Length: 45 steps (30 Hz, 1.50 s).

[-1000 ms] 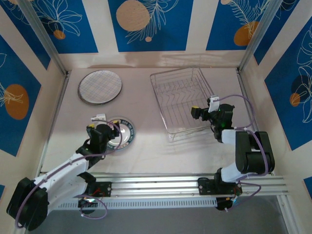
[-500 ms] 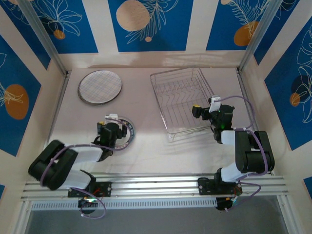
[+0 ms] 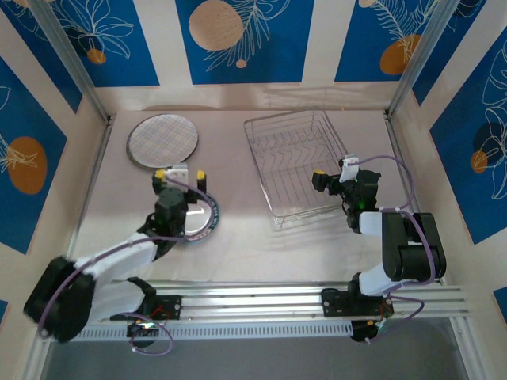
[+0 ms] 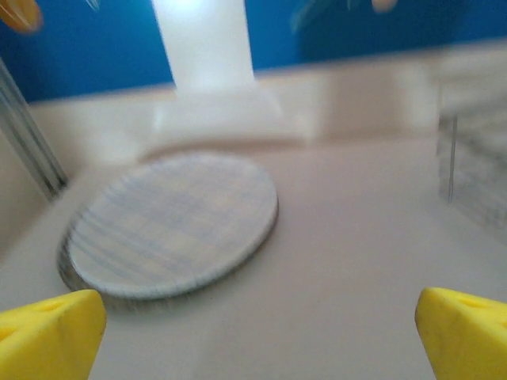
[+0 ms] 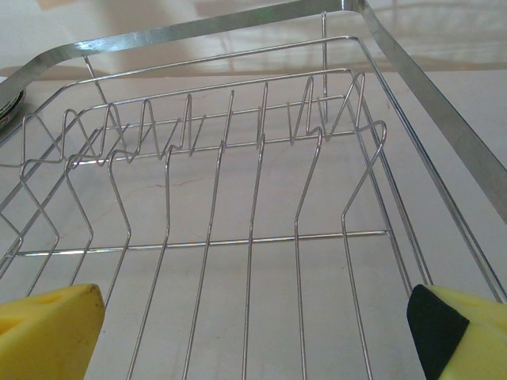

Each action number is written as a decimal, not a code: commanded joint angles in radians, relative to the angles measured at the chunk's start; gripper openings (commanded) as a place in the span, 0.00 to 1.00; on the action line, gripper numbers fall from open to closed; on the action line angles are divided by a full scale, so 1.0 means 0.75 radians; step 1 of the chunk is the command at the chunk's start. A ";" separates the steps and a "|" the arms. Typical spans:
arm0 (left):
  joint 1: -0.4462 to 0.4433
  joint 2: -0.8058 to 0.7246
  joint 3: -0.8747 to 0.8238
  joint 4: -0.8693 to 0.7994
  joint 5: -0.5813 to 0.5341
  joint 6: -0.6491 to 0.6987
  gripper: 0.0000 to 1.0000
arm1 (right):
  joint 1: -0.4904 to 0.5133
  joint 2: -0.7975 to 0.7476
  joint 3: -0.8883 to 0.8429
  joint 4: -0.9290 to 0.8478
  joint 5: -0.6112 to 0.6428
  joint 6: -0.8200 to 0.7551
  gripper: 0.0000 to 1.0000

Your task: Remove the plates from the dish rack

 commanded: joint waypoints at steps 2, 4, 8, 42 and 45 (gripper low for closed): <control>0.181 -0.140 -0.090 -0.306 0.035 0.002 1.00 | 0.009 0.033 -0.034 -0.014 0.030 -0.006 0.99; 0.297 -0.090 -0.125 -0.173 0.159 0.050 1.00 | 0.007 0.033 -0.032 -0.015 0.030 -0.006 0.99; 0.415 0.088 -0.175 0.050 0.339 0.173 1.00 | 0.007 0.033 -0.036 -0.014 0.030 -0.006 0.99; 0.640 0.636 -0.171 0.619 0.708 0.076 1.00 | 0.008 0.035 -0.034 -0.016 0.034 -0.006 0.99; 0.640 0.636 -0.167 0.611 0.691 0.068 1.00 | 0.009 0.034 -0.034 -0.015 0.032 -0.006 0.99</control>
